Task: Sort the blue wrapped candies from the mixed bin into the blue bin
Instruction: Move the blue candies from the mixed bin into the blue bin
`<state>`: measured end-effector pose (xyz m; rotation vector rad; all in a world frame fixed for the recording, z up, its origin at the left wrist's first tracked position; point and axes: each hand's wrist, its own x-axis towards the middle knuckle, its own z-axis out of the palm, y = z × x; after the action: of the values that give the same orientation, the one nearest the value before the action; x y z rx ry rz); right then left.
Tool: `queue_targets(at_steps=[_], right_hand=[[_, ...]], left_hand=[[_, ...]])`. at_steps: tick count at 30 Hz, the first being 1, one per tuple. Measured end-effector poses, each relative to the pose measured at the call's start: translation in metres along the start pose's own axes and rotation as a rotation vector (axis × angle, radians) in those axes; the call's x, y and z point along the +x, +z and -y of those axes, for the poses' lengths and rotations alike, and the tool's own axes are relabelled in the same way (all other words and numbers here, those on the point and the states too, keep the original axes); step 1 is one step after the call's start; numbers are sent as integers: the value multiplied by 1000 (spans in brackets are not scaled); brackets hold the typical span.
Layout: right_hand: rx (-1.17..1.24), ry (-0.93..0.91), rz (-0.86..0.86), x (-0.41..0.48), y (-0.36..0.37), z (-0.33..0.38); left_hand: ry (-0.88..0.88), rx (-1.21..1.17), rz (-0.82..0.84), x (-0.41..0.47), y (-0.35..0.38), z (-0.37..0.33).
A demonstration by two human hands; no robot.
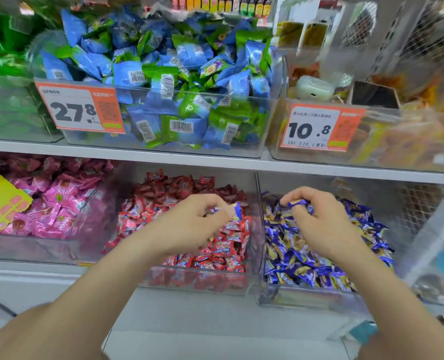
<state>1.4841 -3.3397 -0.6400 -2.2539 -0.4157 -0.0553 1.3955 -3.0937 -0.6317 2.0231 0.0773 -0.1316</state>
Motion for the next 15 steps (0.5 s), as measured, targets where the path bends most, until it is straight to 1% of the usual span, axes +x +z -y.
queue_targets(at_steps=[2,6,8,9,11,12,13,14,15], right_hand=[[-126,7,58,1,-17,-28],[-452,-144,202,0,-26,-75],[-525,-122,183,-1,-29,-86],[-548,-72,167,-4,-31,-87],[-626,66,153,-11,-32,-90],[-669,130,177,-13,-31,-96],[-700,182,226,-15,-32,-103],[-708,191,279,-15,-32,-109],[-686,168,328,-12,-34,-114]], left_hand=[[56,-7,29,5,21,-13],[282,309,-137,25,71,-39],[353,399,-173,37,97,-50],[372,456,-182,43,110,-55],[354,576,-209,55,134,-60],[308,648,-227,61,145,-62],[236,727,-227,67,155,-63],[141,778,-191,72,163,-61],[39,780,-116,76,171,-59]])
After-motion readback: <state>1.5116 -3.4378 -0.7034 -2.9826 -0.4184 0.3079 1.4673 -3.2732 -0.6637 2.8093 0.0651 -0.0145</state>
